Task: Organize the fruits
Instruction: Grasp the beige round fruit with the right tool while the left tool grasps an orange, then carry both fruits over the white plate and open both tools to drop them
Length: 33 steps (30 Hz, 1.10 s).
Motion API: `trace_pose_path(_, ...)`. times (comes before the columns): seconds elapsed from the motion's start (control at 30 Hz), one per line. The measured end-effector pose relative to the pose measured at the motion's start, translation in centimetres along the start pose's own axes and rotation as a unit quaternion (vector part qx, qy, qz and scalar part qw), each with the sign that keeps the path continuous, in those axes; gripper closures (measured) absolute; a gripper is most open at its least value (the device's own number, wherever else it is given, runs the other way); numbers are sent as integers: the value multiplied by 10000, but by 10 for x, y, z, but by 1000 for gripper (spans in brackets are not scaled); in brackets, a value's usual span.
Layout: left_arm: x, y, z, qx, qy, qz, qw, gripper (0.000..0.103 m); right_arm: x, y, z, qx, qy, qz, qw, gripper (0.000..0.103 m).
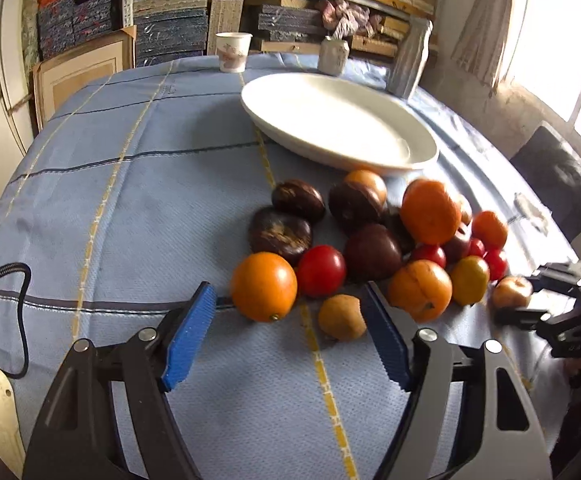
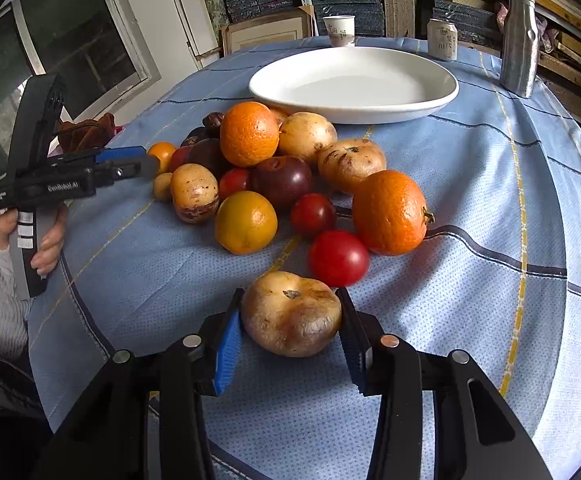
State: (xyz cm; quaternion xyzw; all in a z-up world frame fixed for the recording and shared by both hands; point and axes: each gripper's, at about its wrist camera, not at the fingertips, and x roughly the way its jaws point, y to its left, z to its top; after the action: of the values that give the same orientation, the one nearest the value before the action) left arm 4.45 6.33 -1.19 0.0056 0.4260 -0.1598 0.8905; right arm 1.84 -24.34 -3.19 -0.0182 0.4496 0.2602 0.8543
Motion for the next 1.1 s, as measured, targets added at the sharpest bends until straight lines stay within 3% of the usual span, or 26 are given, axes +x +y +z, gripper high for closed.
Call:
trace_pose_path(0.17,1,12,2,-156,-9,159,9998,32,1,1,1,-50,4,-49,10000,58)
trace_pose_path(0.23,7,15,2,-182,81,282,9994,50,2,2,1,-82,8,-86,9999,58)
trace_pose_path(0.33,18,17,0,-253,282,95,9992,62,2,4,1,-123,11,-130,9998,57)
trace_pose_path(0.47,26,8,-2,-77,307,318,9990,62,2,5,1,-143,8,-152,9998,57)
trace_pose_path(0.67,23,7,-1,-174,241,360,9989,66,0,5,0,-151,-23,-178,9997,59)
trace_pose_path(0.87,-10,7,0,-396,-132,272,9988,66,-17,-5,-4,95,-286,-99,9995,60)
trace_pose_path(1.0,-31,-7,22,-246,-389,295,9985,66,-41,-12,5,159,-646,-156,9977,60)
trace_pose_path(1.1,-32,-21,53,-138,-521,236,9983,66,-61,-16,31,98,-1009,-237,9946,60)
